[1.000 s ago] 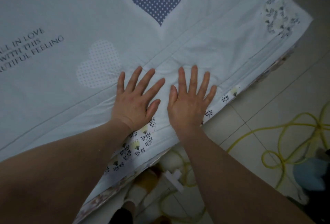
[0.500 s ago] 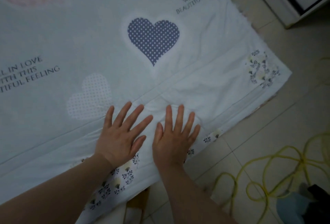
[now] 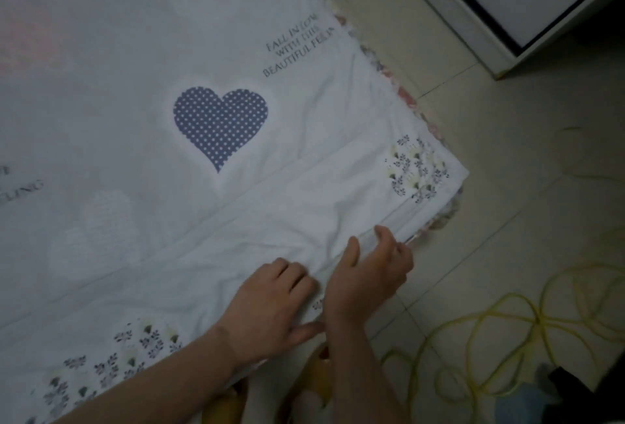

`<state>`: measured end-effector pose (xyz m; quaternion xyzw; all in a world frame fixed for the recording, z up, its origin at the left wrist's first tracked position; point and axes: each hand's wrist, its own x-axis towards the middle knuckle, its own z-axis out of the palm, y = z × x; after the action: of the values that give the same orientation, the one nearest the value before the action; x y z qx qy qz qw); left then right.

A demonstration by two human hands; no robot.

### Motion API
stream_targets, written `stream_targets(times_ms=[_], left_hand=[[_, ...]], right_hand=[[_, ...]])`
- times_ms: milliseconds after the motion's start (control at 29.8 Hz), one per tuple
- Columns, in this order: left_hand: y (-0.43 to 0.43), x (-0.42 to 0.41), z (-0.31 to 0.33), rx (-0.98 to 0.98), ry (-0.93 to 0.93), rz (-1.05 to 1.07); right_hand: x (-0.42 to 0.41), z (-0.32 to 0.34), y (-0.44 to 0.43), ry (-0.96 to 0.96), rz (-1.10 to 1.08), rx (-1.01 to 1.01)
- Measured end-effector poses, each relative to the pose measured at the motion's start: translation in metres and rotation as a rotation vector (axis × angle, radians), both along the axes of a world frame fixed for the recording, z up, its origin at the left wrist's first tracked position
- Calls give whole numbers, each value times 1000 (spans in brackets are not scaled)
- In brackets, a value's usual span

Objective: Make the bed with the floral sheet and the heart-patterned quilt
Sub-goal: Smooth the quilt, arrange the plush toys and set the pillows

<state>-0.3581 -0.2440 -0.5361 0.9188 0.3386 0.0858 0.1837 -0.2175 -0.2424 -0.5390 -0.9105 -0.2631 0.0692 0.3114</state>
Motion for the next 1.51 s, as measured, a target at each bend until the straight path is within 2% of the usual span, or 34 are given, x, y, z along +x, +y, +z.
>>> stream_targets(times_ms=[67, 101, 168, 268, 335, 469, 603, 704, 771, 871, 939, 1006, 1039, 1106, 1173, 1207, 1240, 1307, 1341, 1374, 1441, 1508], left_hand=[[7, 31, -5, -10, 102, -6], [10, 45, -8, -5, 151, 3], [15, 68, -12, 4, 184, 8], [13, 72, -19, -33, 95, -87], [18, 73, -23, -65, 103, -141], [35, 92, -15, -29, 233, -196], [60, 136, -3, 38, 205, -95], [82, 176, 9, 42, 283, -16], [81, 194, 8, -57, 319, -60], [73, 209, -2, -133, 192, -222], [70, 217, -5, -207, 277, -257], [80, 217, -1, -263, 341, -238], [85, 216, 4, -261, 289, -234], [95, 202, 16, -229, 36, -95], [111, 173, 21, -47, -255, 277], [122, 153, 19, 27, -321, 505], [134, 131, 16, 84, -308, 734], [154, 94, 8, 126, -107, 1073], [163, 88, 1, 102, 14, 1140], [172, 94, -4, 39, 112, 1155], [192, 129, -17, -98, 207, 1111], [211, 176, -27, -147, 228, 1051]], right_hand=[[17, 2, 16, 194, -61, 17], [29, 2, 17, 212, -22, 10], [59, 3, 14, 152, 92, 14], [106, 1, -8, 90, 67, -68], [132, 3, -9, 89, 73, -113], [181, 13, 49, -9, 172, 3], [221, 23, 114, -123, 437, -313], [229, 22, 131, -119, 584, -394], [245, 21, 124, -83, 535, -413], [276, 11, 100, -41, 365, -449], [277, 7, 94, -3, 315, -528], [262, 8, 112, -138, 389, -613], [251, 11, 122, -257, 446, -603], [218, 19, 142, -421, 643, -436], [171, 23, 155, -552, 939, -269], [145, 21, 158, -569, 1110, -239], [120, 16, 159, -547, 1296, -229], [99, 2, 165, -534, 1595, -233], [109, -9, 174, -578, 1632, -238], [129, -17, 182, -604, 1574, -260], [188, -35, 203, -571, 1317, -384], [236, -41, 209, -425, 1084, -426]])
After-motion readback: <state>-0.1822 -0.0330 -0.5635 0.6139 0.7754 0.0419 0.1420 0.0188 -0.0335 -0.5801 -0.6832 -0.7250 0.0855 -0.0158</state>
